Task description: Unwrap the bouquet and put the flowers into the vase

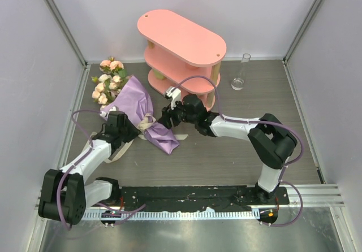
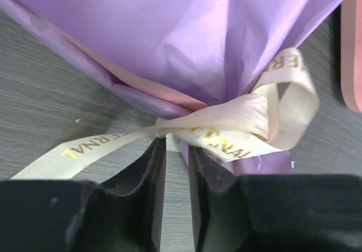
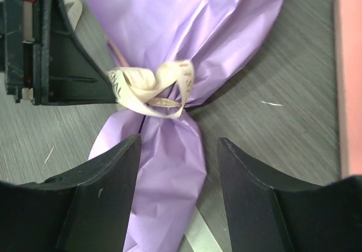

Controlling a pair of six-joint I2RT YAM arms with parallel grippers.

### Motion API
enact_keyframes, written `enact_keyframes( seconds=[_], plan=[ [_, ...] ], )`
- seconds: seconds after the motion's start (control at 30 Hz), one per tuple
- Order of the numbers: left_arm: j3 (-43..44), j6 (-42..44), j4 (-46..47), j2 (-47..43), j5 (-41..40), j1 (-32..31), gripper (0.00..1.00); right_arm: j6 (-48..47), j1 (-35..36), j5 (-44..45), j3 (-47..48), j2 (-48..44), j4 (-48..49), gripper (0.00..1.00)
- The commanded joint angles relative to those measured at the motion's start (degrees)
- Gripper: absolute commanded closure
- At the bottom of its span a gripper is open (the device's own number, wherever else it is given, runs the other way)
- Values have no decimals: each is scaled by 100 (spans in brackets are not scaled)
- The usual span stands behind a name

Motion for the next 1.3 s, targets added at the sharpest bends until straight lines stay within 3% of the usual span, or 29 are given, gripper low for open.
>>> enact_keyframes(
  seconds=[0.0, 0.13, 0.33, 0.5, 0.57, 0.6, 0.8, 0.93, 1.27],
  plan=[
    [100, 175, 543, -431, -221, -22, 85, 333, -156, 34, -103, -294, 722, 38],
    [135, 175, 148, -1071, -807, -22, 100, 351, -165, -81, -24, -206, 652, 38],
    [293, -1, -994, -2057, -1310, -22, 100, 324, -165, -327, 169, -39, 441, 38],
    [372, 8, -1285, -2243, -1206, -22, 100, 280, -148, -626, 406, 154, 204, 38],
    [372, 43, -1189, -2112, -934, -14, 93, 254, -112, -521, 503, 207, 55, 38],
    [355, 8, -1154, -2033, -689, -14, 72, 228, -112, -477, 538, 233, -7, 38],
    [215, -106, -663, -1085, -11, -22, 56, 140, -112, -318, 697, 321, -306, 38],
    [222, -124, -346, -426, 263, -14, 52, 148, -95, -371, 723, 348, -332, 38],
    [214, -185, 437, 455, -159, -66, 63, 96, -104, -336, 679, 295, -297, 38]
  ],
)
